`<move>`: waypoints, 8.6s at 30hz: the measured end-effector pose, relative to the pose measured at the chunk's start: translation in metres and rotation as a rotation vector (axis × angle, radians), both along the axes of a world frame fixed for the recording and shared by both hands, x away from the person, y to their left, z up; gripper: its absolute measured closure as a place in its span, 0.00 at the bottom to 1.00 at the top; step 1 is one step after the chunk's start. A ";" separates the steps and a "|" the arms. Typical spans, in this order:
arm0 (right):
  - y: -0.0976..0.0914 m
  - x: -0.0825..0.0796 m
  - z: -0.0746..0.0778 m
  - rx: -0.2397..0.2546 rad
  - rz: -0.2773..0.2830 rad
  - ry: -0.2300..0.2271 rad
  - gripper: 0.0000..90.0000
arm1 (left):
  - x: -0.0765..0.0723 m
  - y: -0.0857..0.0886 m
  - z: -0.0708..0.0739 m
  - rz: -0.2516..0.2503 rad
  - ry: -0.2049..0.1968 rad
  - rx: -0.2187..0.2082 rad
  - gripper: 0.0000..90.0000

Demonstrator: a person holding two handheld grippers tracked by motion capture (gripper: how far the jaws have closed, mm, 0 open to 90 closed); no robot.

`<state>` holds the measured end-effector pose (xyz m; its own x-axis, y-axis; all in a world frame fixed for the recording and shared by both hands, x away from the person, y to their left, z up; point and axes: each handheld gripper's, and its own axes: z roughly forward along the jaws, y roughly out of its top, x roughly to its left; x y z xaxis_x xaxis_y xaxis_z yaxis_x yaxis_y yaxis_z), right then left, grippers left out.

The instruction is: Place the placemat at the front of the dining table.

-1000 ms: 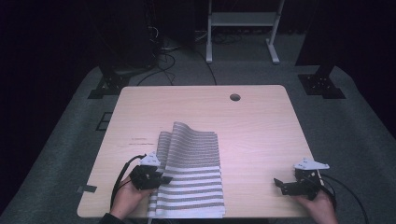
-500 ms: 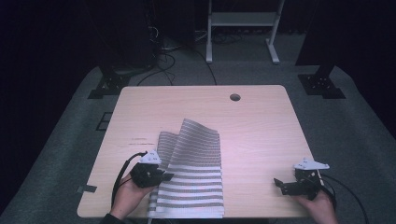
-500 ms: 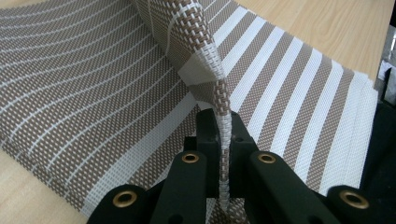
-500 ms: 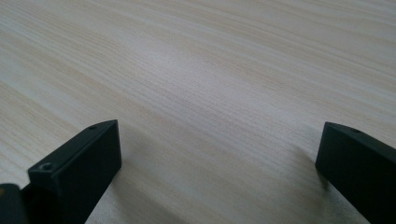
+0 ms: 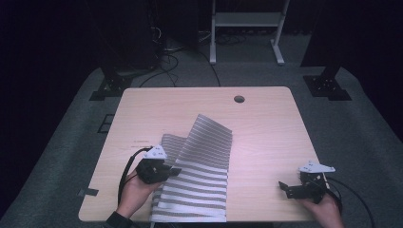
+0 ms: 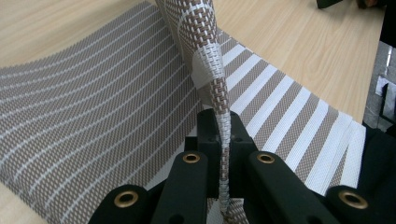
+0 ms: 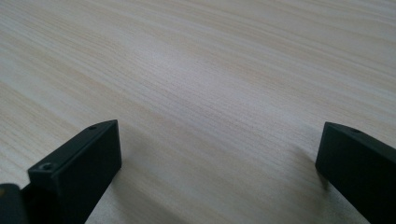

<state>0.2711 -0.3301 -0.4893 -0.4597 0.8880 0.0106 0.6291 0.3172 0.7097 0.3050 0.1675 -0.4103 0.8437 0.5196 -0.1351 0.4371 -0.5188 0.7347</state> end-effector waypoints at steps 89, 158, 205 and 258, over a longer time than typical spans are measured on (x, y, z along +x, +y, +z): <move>0.000 0.000 0.000 0.002 -0.001 0.002 0.00 | 0.055 -0.178 -0.014 -0.172 0.106 -0.022 0.98; 0.000 0.000 0.000 0.000 -0.001 0.001 0.00 | 0.034 -0.021 0.009 0.077 -0.127 -0.005 0.00; -0.002 -0.002 0.001 0.003 0.008 0.004 0.00 | 0.005 0.103 -0.061 0.291 -0.064 0.147 0.00; 0.021 0.000 0.016 0.021 0.160 0.053 1.00 | 0.000 0.104 -0.074 0.292 -0.091 0.127 0.00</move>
